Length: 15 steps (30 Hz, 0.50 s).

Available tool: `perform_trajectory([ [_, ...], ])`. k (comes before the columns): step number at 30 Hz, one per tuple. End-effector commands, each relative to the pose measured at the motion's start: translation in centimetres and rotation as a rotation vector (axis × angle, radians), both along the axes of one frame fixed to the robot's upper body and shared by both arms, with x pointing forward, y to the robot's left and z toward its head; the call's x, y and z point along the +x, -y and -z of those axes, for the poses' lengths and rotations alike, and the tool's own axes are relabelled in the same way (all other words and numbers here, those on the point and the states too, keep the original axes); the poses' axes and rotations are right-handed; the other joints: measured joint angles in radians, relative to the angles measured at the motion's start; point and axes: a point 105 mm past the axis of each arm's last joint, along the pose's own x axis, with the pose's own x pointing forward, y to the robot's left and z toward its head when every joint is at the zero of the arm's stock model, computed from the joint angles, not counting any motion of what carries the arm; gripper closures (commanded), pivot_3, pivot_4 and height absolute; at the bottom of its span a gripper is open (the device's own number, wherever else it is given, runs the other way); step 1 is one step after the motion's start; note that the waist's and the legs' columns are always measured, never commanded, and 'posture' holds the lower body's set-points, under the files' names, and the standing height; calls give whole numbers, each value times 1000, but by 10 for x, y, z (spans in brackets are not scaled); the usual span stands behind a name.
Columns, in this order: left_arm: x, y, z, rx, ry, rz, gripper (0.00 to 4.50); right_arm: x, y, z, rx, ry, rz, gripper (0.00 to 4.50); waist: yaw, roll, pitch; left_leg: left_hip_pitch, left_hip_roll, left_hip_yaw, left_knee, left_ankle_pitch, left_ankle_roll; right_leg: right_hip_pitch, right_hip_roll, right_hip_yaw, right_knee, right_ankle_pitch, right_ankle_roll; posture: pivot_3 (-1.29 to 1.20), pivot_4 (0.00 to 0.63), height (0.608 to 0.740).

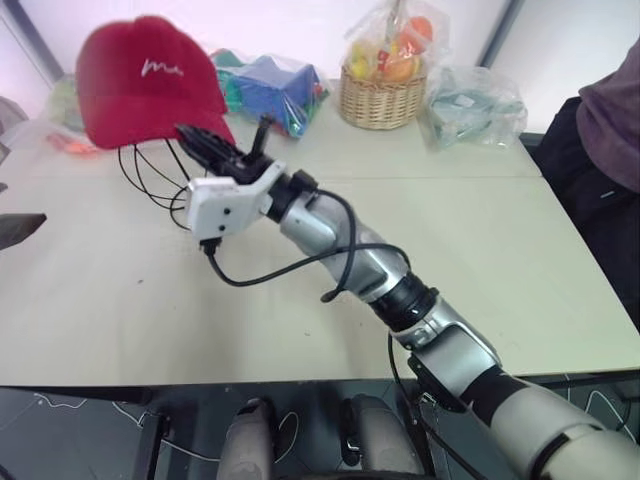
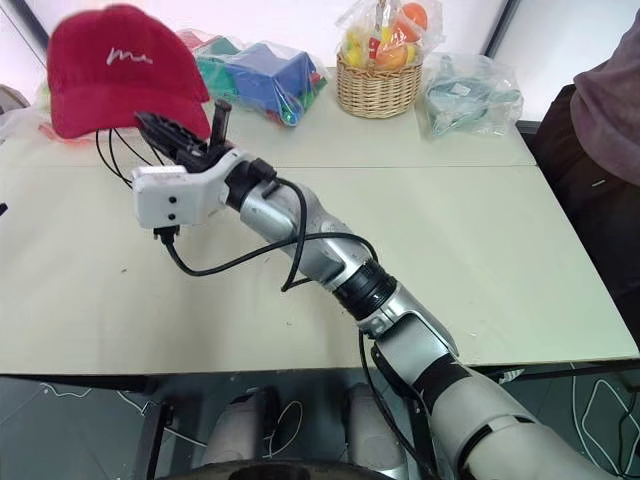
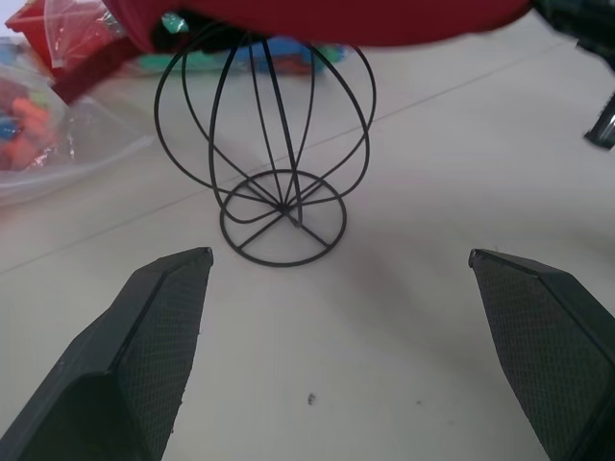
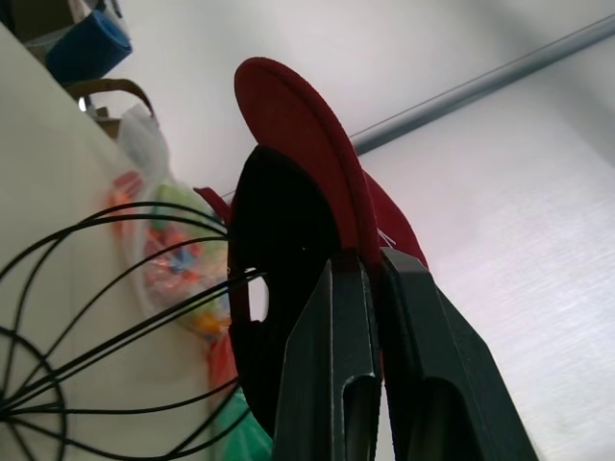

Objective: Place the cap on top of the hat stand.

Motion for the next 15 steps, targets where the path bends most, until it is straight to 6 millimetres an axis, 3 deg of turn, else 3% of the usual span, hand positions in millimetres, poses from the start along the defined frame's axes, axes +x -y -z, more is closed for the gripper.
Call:
perform_trajectory([
  [1, -3, 2, -12, 10, 64, -3, 0, -9, -12, 8, 3, 34, -38, 4435, 0, 0, 0, 0, 0, 0, 0, 0, 0, 0, 0, 0, 0, 0, 0, 0, 150, 740],
  [9, -1, 3, -11, 3, 67, 1, 0, -14, -24, 39, -92, 38, -78, 4435, -1, 0, 0, 0, 0, 0, 0, 0, 0, 0, 0, 0, 0, 0, 0, 0, 150, 740],
  [15, 2, 5, -9, 0, 67, 4, 0, -7, -25, 66, -157, -26, -48, 4435, -2, 0, 0, 1, 0, 0, 0, 0, 0, 0, 0, 0, 0, 0, -1, 0, 150, 740],
])
